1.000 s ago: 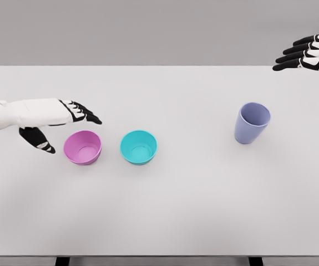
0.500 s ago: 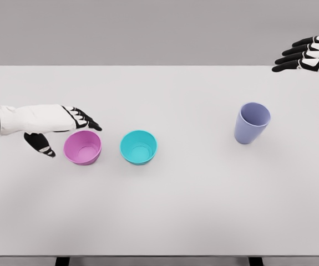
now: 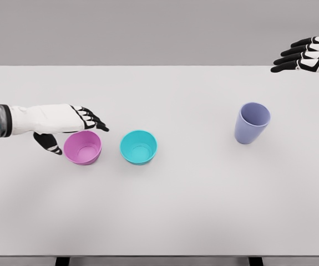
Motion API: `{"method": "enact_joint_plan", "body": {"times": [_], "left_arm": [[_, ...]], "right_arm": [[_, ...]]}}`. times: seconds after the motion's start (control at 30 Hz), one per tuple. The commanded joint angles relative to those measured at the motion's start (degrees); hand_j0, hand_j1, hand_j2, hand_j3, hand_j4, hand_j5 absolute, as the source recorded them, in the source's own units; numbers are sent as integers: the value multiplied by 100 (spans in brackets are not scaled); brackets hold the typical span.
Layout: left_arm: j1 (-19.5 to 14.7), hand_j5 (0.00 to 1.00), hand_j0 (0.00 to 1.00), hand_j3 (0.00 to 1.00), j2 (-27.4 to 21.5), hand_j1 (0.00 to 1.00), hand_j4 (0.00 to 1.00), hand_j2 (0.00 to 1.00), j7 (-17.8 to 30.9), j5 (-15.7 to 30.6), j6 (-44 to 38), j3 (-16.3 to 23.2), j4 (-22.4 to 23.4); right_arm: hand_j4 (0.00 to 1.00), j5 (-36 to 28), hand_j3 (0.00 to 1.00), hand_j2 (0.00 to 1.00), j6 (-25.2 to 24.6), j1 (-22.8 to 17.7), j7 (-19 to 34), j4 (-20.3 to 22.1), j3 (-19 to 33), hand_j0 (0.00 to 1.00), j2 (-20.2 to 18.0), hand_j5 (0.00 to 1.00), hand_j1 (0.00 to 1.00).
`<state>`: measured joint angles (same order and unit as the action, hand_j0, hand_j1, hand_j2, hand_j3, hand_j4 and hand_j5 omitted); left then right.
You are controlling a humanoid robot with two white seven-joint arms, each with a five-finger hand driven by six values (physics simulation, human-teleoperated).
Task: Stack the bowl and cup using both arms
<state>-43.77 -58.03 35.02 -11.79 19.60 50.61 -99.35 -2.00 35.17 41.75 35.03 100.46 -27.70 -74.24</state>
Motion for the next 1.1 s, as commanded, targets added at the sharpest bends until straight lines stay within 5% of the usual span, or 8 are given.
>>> {"method": "enact_joint_plan", "body": {"times": [0.0, 1.07], "left_arm": [[0, 100, 100, 100, 19, 100, 100, 100, -2, 1, -9, 1, 4], [35, 100, 100, 100, 116, 100, 100, 100, -2, -96, -53, 309, 135]], "right_arm": [[100, -29, 100, 100, -17, 0, -3, 0, 1, 100, -12, 100, 100], [100, 165, 100, 100, -17, 18, -3, -18, -175, 100, 375, 100, 100]]}}
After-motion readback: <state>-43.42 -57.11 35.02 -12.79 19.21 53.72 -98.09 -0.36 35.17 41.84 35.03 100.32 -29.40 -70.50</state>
